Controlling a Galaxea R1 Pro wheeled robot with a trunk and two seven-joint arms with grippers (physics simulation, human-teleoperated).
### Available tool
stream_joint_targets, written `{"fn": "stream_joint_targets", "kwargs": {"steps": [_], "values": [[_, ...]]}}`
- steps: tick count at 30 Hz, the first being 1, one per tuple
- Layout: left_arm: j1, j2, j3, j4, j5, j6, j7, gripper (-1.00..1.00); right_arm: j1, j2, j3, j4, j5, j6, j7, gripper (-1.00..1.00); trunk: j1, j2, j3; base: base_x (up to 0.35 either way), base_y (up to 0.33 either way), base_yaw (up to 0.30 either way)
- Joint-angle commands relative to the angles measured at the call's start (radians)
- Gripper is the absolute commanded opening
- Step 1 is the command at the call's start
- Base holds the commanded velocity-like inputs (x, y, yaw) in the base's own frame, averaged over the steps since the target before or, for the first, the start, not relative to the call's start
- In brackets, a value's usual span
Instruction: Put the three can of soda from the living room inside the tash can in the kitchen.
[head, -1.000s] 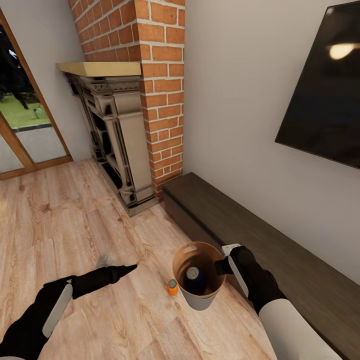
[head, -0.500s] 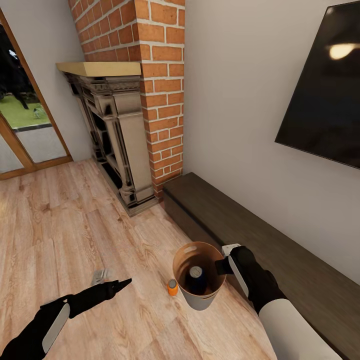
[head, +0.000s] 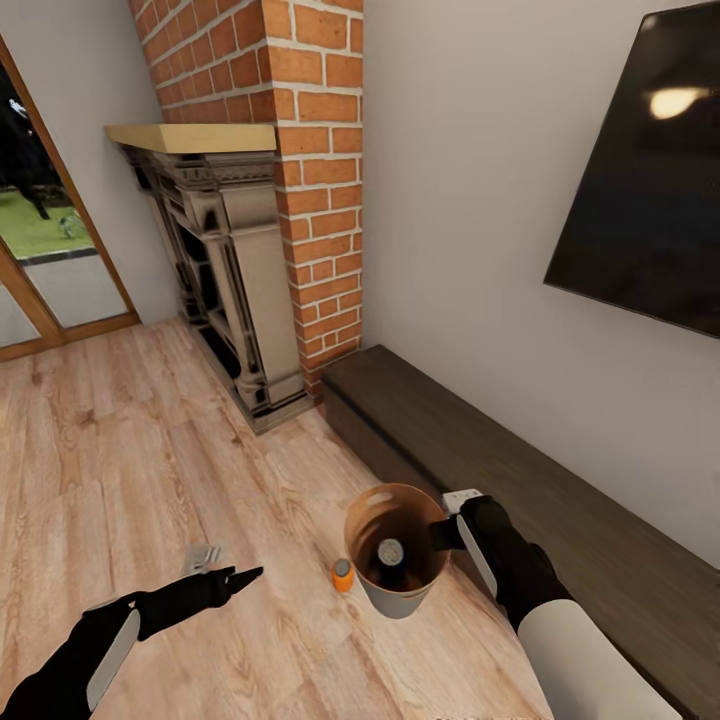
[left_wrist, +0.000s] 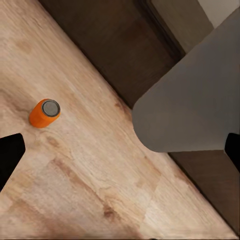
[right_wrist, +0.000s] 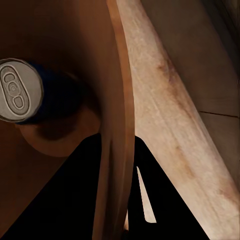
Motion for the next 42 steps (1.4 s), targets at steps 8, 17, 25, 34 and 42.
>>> {"fn": "stream_joint_targets", "kwargs": {"steps": [8, 17, 25, 34, 42], "values": [[0.0, -0.001, 0.0, 0.0, -0.02, 0.0, -0.001, 1.0, 0.0, 0.0, -0.001, 0.0, -0.008, 0.0, 0.004, -1.0, 0.0, 0.0, 0.0, 0.0, 0.0, -0.245], [0.0, 0.0, 0.0, 0.0, -0.021, 0.0, -0.001, 1.0, -0.001, 0.0, -0.001, 0.0, -0.008, 0.0, 0.004, -1.0, 0.0, 0.0, 0.0, 0.0, 0.0, -0.22], [0.0, 0.001, 0.001, 0.0, -0.022, 0.0, -0.001, 1.0, 0.0, 0.0, -0.001, 0.001, -0.008, 0.0, 0.004, -1.0, 0.0, 0.0, 0.0, 0.0, 0.0, -0.03], [0.0, 0.001, 0.0, 0.0, -0.023, 0.0, -0.001, 1.0, 0.0, 0.0, -0.001, 0.002, -0.008, 0.0, 0.004, -1.0, 0.0, 0.0, 0.006, 0.0, 0.0, -0.002], [0.0, 0.001, 0.0, 0.0, -0.023, 0.0, -0.001, 1.0, 0.001, 0.0, -0.001, 0.002, -0.008, 0.0, 0.004, -1.0, 0.0, 0.0, 0.019, 0.0, 0.0, 0.0]]}}
